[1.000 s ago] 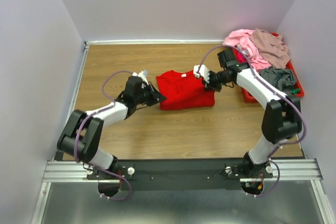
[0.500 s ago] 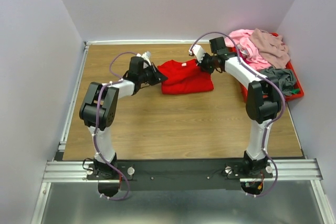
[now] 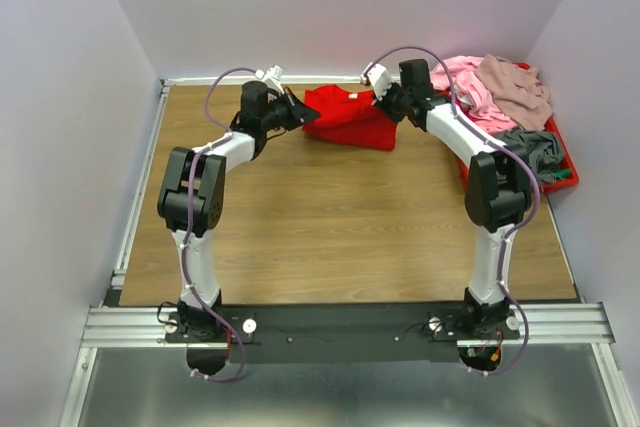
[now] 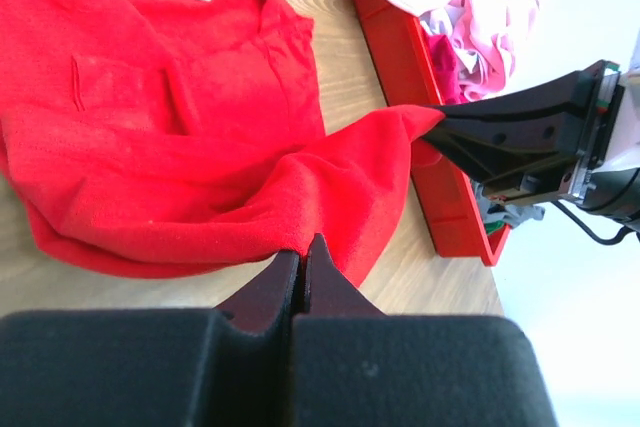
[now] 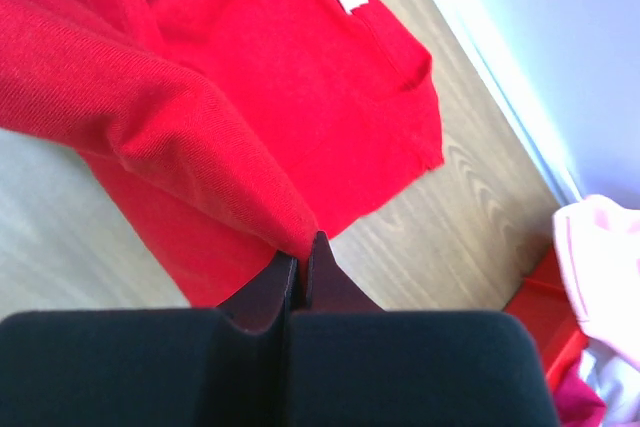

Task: Fold and stack the t-shirts
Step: Fold the tshirt

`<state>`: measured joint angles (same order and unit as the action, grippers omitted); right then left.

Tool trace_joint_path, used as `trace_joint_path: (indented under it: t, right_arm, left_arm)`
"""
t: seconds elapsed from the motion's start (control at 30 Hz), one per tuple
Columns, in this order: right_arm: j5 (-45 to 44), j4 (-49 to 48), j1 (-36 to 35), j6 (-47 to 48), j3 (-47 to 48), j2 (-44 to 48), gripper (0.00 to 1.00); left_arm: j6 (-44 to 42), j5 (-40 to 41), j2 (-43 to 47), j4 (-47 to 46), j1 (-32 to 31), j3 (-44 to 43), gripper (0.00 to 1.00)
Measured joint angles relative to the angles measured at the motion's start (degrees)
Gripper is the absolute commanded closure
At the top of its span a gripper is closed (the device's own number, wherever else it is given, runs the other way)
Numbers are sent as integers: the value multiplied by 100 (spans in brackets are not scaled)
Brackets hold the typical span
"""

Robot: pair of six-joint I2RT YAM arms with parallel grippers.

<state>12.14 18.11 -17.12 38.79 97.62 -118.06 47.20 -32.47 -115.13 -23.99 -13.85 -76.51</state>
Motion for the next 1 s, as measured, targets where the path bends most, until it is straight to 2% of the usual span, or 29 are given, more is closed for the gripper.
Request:
trace_joint_path:
  t: [0.23,0.37,0.73,0.83,1.0]
  right_arm:
    - [-101,-227,7,-136,87,-90,99]
    - [81,-363,26,-98,-525,262,100]
    - [1320,129,-17,754,-3401,2839,100]
    - [1591,649,-52,1143,-4238,3641,100]
    - [1886,1759,-142,1956,-4951,4411,100]
  left_arm:
    - [83,-157,-361,-105,61,-343,100]
    - [79,-238,-221,-229,63,-15,100]
    - [-22,-560,1335,-376,-201,2889,100]
    - [37,-575,2015,-374,-608,3803,100]
    - [282,-544,2693,-367,-1344,4699,100]
